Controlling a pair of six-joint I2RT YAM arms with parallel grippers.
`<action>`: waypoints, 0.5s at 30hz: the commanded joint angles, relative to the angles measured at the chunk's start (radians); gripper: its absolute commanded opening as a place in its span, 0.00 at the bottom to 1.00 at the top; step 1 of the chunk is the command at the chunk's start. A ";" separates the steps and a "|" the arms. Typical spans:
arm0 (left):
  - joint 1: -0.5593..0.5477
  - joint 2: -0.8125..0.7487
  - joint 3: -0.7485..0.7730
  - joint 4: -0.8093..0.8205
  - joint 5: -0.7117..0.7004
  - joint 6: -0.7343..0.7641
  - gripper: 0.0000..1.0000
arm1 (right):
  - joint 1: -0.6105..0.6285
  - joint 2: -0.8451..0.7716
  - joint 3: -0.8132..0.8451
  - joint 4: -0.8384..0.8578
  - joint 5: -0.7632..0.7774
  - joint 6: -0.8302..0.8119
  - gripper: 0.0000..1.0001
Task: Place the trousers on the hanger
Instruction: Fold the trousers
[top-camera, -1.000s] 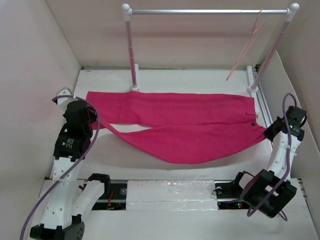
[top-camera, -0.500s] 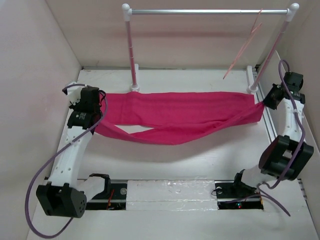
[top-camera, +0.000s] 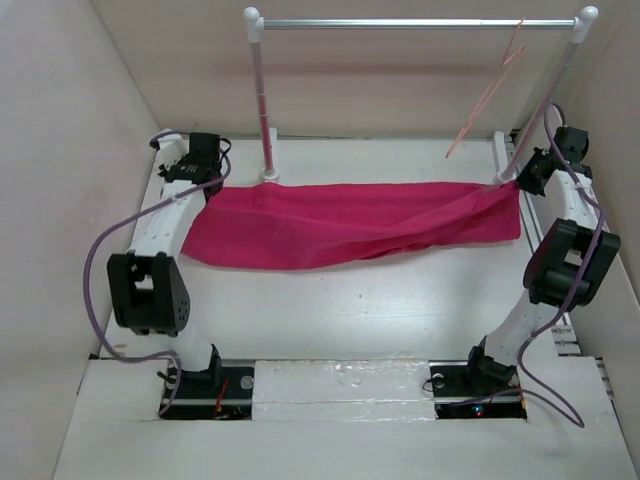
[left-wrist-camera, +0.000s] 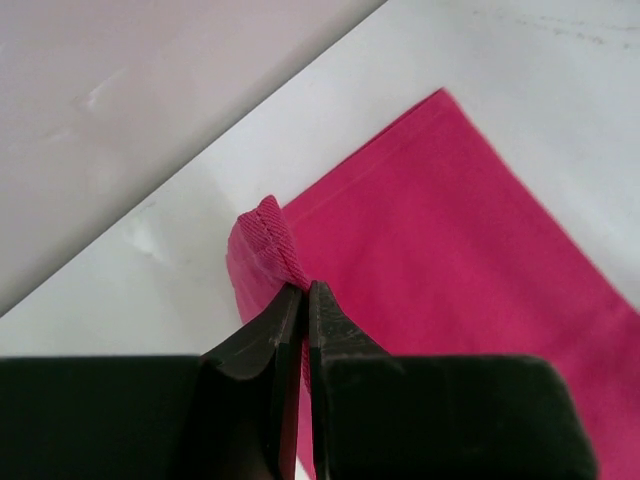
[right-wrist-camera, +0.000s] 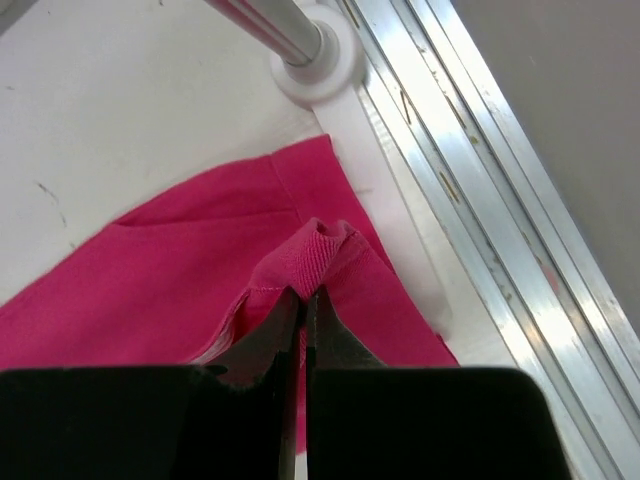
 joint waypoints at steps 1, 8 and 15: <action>0.005 0.126 0.145 0.050 -0.064 0.010 0.00 | 0.013 0.057 0.092 0.156 0.006 0.042 0.00; 0.070 0.432 0.531 -0.117 0.025 0.039 0.15 | 0.073 0.166 0.221 0.193 0.025 0.096 0.45; 0.097 0.446 0.620 -0.249 0.113 0.055 0.61 | 0.053 0.057 0.152 0.168 -0.096 0.039 0.74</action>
